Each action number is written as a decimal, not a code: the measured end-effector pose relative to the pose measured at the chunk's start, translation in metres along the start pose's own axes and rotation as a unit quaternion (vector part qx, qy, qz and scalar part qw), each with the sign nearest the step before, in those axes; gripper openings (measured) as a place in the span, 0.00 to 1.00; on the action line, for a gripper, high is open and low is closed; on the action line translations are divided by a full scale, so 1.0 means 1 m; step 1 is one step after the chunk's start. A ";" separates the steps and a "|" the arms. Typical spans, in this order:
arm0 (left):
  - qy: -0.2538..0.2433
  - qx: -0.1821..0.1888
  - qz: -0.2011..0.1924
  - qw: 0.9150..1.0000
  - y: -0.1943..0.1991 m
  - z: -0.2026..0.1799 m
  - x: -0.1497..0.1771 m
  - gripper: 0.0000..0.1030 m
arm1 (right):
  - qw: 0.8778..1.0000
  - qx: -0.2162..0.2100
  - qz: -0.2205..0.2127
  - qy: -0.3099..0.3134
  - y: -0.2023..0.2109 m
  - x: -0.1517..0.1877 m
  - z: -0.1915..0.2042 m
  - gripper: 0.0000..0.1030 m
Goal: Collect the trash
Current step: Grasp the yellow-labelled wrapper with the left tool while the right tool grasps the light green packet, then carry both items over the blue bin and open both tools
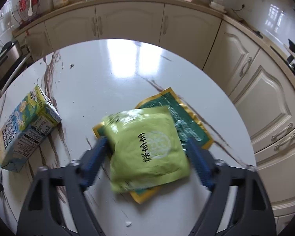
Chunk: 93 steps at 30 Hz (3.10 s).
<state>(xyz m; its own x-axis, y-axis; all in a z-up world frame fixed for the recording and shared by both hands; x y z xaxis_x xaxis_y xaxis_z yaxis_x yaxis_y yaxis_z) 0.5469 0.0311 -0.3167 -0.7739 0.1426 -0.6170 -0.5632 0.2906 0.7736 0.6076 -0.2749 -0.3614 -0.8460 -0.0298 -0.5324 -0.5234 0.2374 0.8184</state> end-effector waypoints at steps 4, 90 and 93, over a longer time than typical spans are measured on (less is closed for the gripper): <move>0.001 -0.001 0.002 1.000 0.003 0.003 0.004 0.81 | 1.000 -0.019 -0.005 -0.009 0.006 0.003 -0.005 0.30; 0.457 0.058 0.124 0.879 0.022 0.410 0.333 0.41 | 0.919 -0.267 0.109 0.267 0.006 0.215 0.581 0.24; 0.460 0.032 0.112 0.880 0.043 0.402 0.334 0.41 | 0.920 -0.272 0.105 0.260 0.010 0.212 0.580 0.24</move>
<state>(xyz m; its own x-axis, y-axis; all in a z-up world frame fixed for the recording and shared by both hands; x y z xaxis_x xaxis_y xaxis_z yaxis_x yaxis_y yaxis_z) 0.3811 0.4710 -0.5477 -0.7866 -0.6156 -0.0484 -0.3718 0.4096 0.8331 0.4821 0.2844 -0.5915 -0.7943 -0.5331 -0.2913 -0.1973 -0.2271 0.9537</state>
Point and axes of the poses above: each gripper's, at about its wrist camera, not at the fingertips, and y roughly against the way its jaws point, z to its left, x to its underside, the point moved 4 cm from there along -y, roughly the way its jaws point, and after that the axes turned 8 degrees about x, right-handed, at the moved point
